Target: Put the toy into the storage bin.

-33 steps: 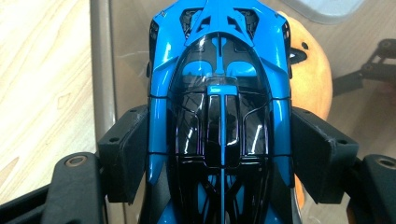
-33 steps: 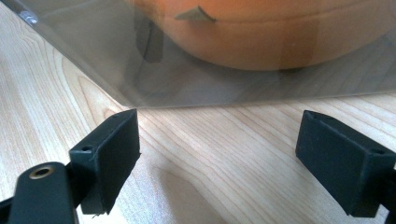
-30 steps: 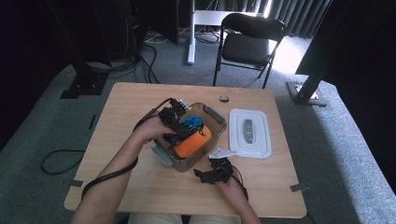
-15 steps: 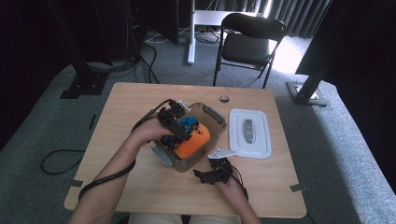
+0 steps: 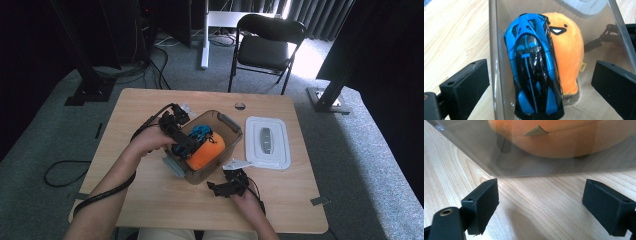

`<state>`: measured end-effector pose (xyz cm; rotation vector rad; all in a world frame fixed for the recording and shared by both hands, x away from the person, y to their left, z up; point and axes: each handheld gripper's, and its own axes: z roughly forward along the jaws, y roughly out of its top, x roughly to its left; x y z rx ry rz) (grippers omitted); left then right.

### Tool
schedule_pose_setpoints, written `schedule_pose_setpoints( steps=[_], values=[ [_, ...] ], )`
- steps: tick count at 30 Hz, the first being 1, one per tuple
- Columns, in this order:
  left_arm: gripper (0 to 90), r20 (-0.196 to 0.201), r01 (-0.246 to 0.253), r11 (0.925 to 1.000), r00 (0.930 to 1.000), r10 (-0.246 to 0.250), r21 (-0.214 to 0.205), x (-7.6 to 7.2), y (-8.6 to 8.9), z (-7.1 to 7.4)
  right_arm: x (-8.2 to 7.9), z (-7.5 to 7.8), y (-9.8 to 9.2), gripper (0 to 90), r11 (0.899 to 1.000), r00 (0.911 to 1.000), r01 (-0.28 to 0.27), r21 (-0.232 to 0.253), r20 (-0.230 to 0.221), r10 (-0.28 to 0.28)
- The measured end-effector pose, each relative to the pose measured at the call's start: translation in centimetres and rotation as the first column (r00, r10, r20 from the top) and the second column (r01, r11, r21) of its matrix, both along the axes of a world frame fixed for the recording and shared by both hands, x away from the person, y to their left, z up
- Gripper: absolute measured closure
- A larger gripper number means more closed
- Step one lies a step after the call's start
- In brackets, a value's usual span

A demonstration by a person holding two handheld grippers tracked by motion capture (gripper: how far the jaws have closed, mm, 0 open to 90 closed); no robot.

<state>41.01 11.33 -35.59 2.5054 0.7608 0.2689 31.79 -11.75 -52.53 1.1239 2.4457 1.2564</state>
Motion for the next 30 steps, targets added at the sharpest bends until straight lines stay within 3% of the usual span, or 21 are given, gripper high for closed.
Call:
schedule_pose_setpoints(
  steps=[18,23,30],
  values=[
    [2.1,0.048,-0.064,0.9967,0.9966,0.067,-0.049,-0.4,5.1,-0.2,-0.1,0.0,0.0,13.4,1.0,1.0,0.004,-0.003,0.001,-0.004],
    [2.4,0.042,-0.091,0.9929,0.9946,0.095,-0.077,-0.3,7.2,-1.1,-0.1,0.0,0.1,13.4,1.0,1.0,0.002,-0.006,0.002,-0.002],
    [2.4,0.045,-0.122,0.9888,0.991,0.126,-0.085,-0.2,8.8,-2.8,-0.1,0.0,0.1,13.4,1.0,1.0,0.002,-0.009,0.002,-0.002]
  ],
)
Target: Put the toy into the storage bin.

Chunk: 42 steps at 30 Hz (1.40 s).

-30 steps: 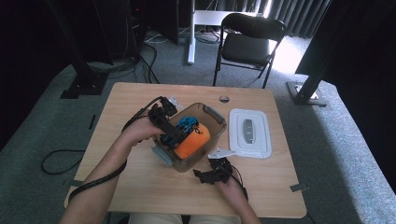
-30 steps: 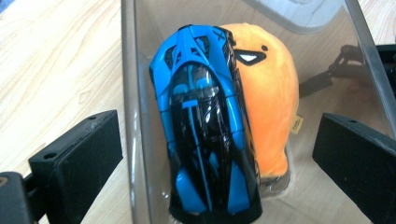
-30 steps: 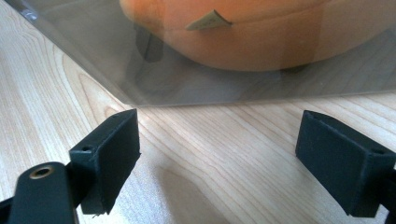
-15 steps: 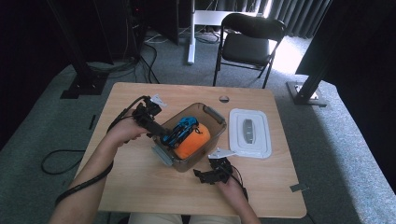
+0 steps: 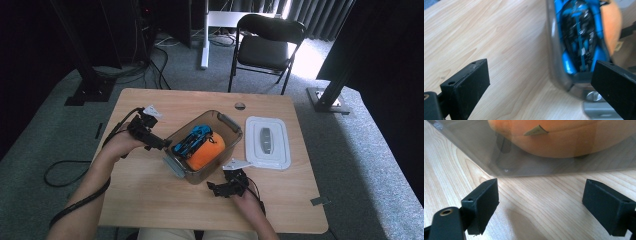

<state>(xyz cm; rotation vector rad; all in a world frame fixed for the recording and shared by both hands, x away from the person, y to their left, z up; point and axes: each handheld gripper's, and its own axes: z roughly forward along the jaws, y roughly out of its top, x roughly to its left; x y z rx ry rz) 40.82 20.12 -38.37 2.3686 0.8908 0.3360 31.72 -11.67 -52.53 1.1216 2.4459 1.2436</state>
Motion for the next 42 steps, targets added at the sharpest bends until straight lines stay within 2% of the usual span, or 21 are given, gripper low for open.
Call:
schedule_pose_setpoints(
  steps=[1,3,5,10,11,13,14,15,20,21,22,23,27,28,30,32,34,35,37,38,42],
  values=[
    [2.4,0.002,-0.004,1.0,1.0,0.004,-0.007,0.0,0.3,-0.3,0.0,0.0,0.0,13.4,1.0,1.0,-0.001,0.0,-0.001,0.001],
    [2.4,0.006,-0.025,0.9979,0.9996,0.026,-0.06,0.1,1.1,-0.6,0.0,0.0,0.0,13.4,1.0,1.0,0.0,-0.002,-0.001,0.0],
    [2.4,0.015,-0.043,0.9968,0.9989,0.044,-0.067,0.1,1.5,-0.7,0.0,0.0,-0.1,13.4,1.0,1.0,0.0,-0.002,-0.003,0.0],
    [2.4,0.018,-0.067,0.9947,0.9975,0.068,-0.079,0.0,2.6,-0.7,0.0,0.0,-0.1,13.4,1.0,1.0,-0.001,-0.003,-0.003,0.001],
    [2.4,0.024,-0.086,0.993,0.9958,0.089,-0.08,0.1,3.2,-0.8,0.0,0.0,-0.1,13.4,1.0,1.0,-0.001,-0.003,-0.003,0.001],
    [2.4,0.021,-0.09,0.9932,0.9955,0.092,-0.073,0.2,3.5,-0.9,0.0,0.0,-0.1,13.4,1.0,1.0,-0.001,-0.002,-0.003,0.001],
    [2.4,0.022,-0.112,0.9901,0.9932,0.114,-0.084,0.3,4.1,-1.2,-0.1,0.0,-0.1,13.4,1.0,1.0,0.001,0.0,-0.003,-0.001],
    [2.4,0.022,-0.112,0.9901,0.9932,0.114,-0.084,0.3,4.1,-1.2,-0.1,0.0,-0.1,13.4,1.0,1.0,0.001,0.0,-0.003,-0.001],
    [2.4,0.001,-0.139,0.9883,0.9903,0.139,-0.063,0.8,4.8,-2.6,-0.1,0.0,-0.1,13.4,1.0,1.0,0.002,0.001,-0.001,-0.002],
    [2.4,-0.004,-0.138,0.9882,0.9904,0.138,-0.067,1.0,5.0,-3.3,-0.1,0.0,-0.1,13.4,1.0,1.0,0.002,0.0,-0.001,-0.002],
    [2.4,-0.004,-0.138,0.9882,0.9904,0.138,-0.067,1.0,5.0,-3.3,-0.1,0.0,-0.1,13.4,1.0,1.0,0.002,0.0,-0.001,-0.002],
    [2.4,-0.001,-0.141,0.988,0.99,0.141,-0.063,1.1,5.0,-4.0,-0.1,0.0,-0.1,13.4,1.0,1.0,0.002,0.001,-0.001,-0.002],
    [2.4,-0.001,-0.139,0.9876,0.9903,0.139,-0.073,1.4,5.0,-5.0,-0.1,0.0,-0.1,13.4,1.0,1.0,0.003,0.0,0.001,-0.003],
    [2.4,-0.012,-0.144,0.9866,0.9896,0.143,-0.078,1.6,4.9,-5.7,-0.1,0.0,-0.2,13.4,1.0,1.0,0.005,0.001,0.0,-0.005],
    [2.4,-0.008,-0.141,0.9874,0.99,0.141,-0.072,1.7,4.9,-6.0,-0.1,0.0,-0.3,13.4,1.0,1.0,0.007,0.002,0.0,-0.007],
    [2.4,-0.013,-0.154,0.9844,0.9881,0.153,-0.085,2.0,4.9,-6.9,-0.1,0.1,-0.4,13.4,1.0,1.0,0.009,0.005,0.001,-0.009],
    [2.4,-0.014,-0.156,0.9838,0.9878,0.155,-0.088,2.1,4.9,-7.2,-0.1,0.1,-0.4,13.5,1.0,1.0,0.009,0.006,0.0,-0.009],
    [2.4,-0.027,-0.162,0.9826,0.9868,0.16,-0.092,2.4,4.8,-7.8,-0.1,0.1,-0.4,13.4,1.0,0.9999,0.01,0.007,0.0,-0.01],
    [2.4,-0.026,-0.164,0.9829,0.9864,0.162,-0.084,2.5,4.7,-8.0,-0.1,0.1,-0.4,13.4,1.0,1.0,0.01,0.005,0.001,-0.01],
    [2.4,-0.025,-0.163,0.9843,0.9865,0.162,-0.068,2.7,4.4,-8.6,-0.1,0.1,-0.4,13.4,1.0,1.0,0.01,0.006,0.001,-0.01],
    [2.4,-0.026,-0.168,0.9836,0.9857,0.166,-0.066,3.0,4.1,-9.2,0.0,0.1,-0.5,13.4,1.0,0.9999,0.011,0.01,0.002,-0.011]
  ],
)
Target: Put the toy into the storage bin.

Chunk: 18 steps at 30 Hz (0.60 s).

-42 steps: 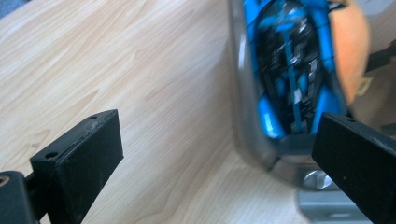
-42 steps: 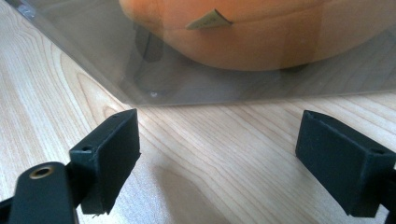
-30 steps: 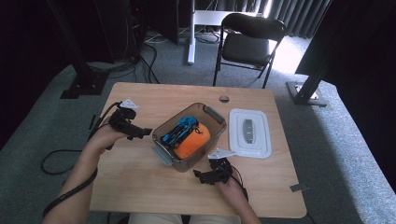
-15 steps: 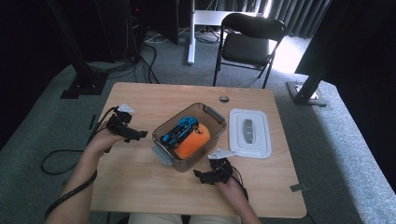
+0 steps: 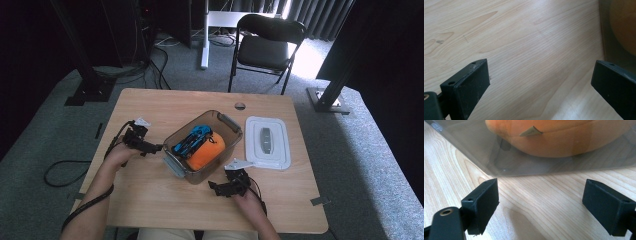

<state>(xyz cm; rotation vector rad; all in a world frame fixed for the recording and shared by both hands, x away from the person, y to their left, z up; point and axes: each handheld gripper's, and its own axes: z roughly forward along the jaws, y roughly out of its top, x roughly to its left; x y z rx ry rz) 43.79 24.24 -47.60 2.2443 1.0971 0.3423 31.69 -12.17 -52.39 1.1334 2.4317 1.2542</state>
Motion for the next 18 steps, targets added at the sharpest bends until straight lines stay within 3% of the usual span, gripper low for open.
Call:
schedule_pose_setpoints(
  steps=[8,18],
  values=[
    [2.4,0.007,0.006,0.9999,1.0,-0.006,0.011,0.8,-1.5,-1.0,0.4,0.2,0.0,13.4,1.0,0.9999,0.011,0.002,0.007,-0.011],
    [2.4,0.025,-0.002,1.0,0.9997,0.002,0.009,2.1,-3.3,-1.4,0.9,0.4,-0.6,13.5,0.997,0.9967,0.081,-0.012,0.004,-0.081]
  ],
)
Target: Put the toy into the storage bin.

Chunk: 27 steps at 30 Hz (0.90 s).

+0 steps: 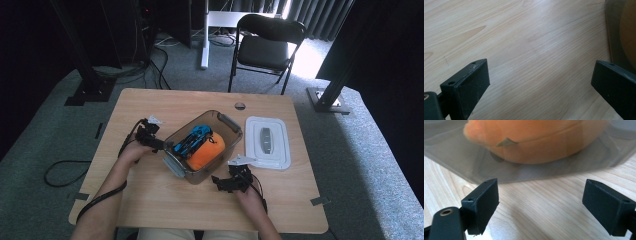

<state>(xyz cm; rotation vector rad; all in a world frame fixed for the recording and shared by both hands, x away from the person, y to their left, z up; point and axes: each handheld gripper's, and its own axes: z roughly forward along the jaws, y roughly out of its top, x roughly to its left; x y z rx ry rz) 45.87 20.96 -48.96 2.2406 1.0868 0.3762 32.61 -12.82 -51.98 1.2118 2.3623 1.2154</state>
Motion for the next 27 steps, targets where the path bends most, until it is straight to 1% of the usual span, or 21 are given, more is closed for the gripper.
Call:
schedule_pose_setpoints(
  steps=[1,4,7,8,10,11,14,17,18,20,23,27],
  values=[
    [2.4,-0.003,0.007,1.0,1.0,-0.007,-0.001,0.1,-0.3,0.0,0.1,0.1,-0.2,13.4,1.0,0.9999,0.012,-0.008,-0.002,-0.012],
    [2.5,-0.006,0.011,0.9999,0.9999,-0.011,-0.001,0.2,-0.6,-0.1,0.1,0.4,-0.4,13.4,1.0,0.9997,0.022,-0.004,0.004,-0.022],
    [2.5,-0.008,0.01,0.9999,0.9999,-0.01,0.0,0.3,-0.6,-0.1,0.2,0.5,-0.6,13.4,1.0,0.9997,0.023,-0.005,0.005,-0.023],
    [2.5,-0.011,0.011,0.9999,0.9999,-0.011,-0.004,0.3,-0.6,-0.1,0.3,0.6,-0.7,13.4,0.999,0.9994,0.034,-0.013,0.006,-0.034],
    [2.5,-0.012,0.01,1.0,0.9999,-0.01,0.0,0.2,-0.6,-0.1,0.5,0.7,-0.8,13.4,0.999,0.9993,0.036,-0.009,0.002,-0.036],
    [2.6,-0.012,0.01,1.0,0.9999,-0.01,0.0,0.2,-0.6,-0.1,0.5,0.8,-0.8,13.4,0.999,0.9992,0.039,-0.016,0.004,-0.039],
    [2.6,-0.013,0.016,0.9999,0.9998,-0.016,-0.001,0.1,-0.7,-0.1,0.6,0.8,-0.8,13.5,0.999,0.9991,0.043,-0.017,0.005,-0.043],
    [2.6,-0.017,0.034,0.9994,0.9993,-0.034,0.002,-0.4,-0.9,-0.1,0.8,0.8,-0.8,13.4,0.999,0.999,0.044,-0.012,0.001,-0.044],
    [2.6,-0.022,0.031,0.9995,0.9993,-0.031,0.005,-0.5,-0.9,-0.1,0.8,0.8,-0.8,13.4,0.999,0.999,0.044,-0.012,0.002,-0.044],
    [3.4,-0.013,0.028,0.9996,0.9995,-0.028,0.006,-0.8,-0.9,-0.1,0.8,0.8,-0.8,13.4,0.999,0.9992,0.041,-0.022,0.0,-0.041],
    [3.3,-0.011,0.034,0.9994,0.9994,-0.034,0.005,-1.6,-0.8,-0.1,0.8,0.8,-1.0,13.4,0.999,0.9991,0.042,-0.021,-0.002,-0.042],
    [3.3,-0.018,0.035,0.9994,0.9992,-0.035,0.003,-1.9,-0.8,-0.2,0.8,0.8,-1.2,13.4,0.999,0.9991,0.043,-0.025,-0.003,-0.043]
  ],
)
